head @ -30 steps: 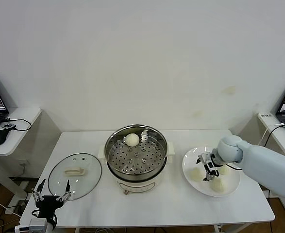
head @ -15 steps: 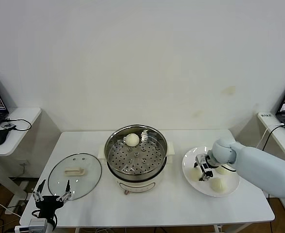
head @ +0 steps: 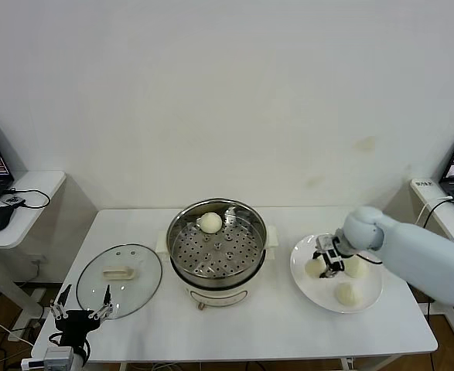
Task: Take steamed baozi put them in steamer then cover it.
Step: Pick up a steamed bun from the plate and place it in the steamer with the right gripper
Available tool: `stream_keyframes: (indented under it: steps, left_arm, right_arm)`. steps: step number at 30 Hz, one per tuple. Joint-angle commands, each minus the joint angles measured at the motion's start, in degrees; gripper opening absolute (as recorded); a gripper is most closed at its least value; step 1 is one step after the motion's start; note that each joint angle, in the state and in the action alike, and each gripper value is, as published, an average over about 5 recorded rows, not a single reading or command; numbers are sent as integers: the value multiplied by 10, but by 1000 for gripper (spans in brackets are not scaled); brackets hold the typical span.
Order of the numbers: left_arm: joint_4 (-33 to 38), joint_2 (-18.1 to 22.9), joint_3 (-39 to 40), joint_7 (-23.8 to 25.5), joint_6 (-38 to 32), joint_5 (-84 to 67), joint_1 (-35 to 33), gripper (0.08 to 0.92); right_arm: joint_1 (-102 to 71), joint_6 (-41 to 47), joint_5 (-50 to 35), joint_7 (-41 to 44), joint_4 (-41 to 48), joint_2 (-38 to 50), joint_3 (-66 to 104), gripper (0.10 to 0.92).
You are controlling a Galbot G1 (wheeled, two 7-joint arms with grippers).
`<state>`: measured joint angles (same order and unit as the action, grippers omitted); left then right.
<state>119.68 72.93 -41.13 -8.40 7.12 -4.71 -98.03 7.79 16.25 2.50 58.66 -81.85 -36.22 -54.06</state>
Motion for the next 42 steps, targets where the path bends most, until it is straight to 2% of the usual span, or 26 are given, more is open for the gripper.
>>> stream_keyframes:
  steps: [1,7,16,26,42]
  left_arm:
    - [1,-1,0,0,1,-1,1,823]
    - [4,-3,5,1,1,-2,5,823]
    - [2,-8,5,1,1,-13,10,823]
    - [3,-8,-16,1,0,-25,7,823]
    - [-3,0,-19,0,-5,-20,11,823]
  right_arm:
    - [233,12,-106,15,-42,21,-108,577]
    - [357,45,-216,-16,-52,-61,-171,579]
    - [343,121,-335,-85,-29,-223,-180,589]
    - [223,166,-341,-142,64,-363,-157,594]
    - [144,200,-325,-177,116,-443,-149,594]
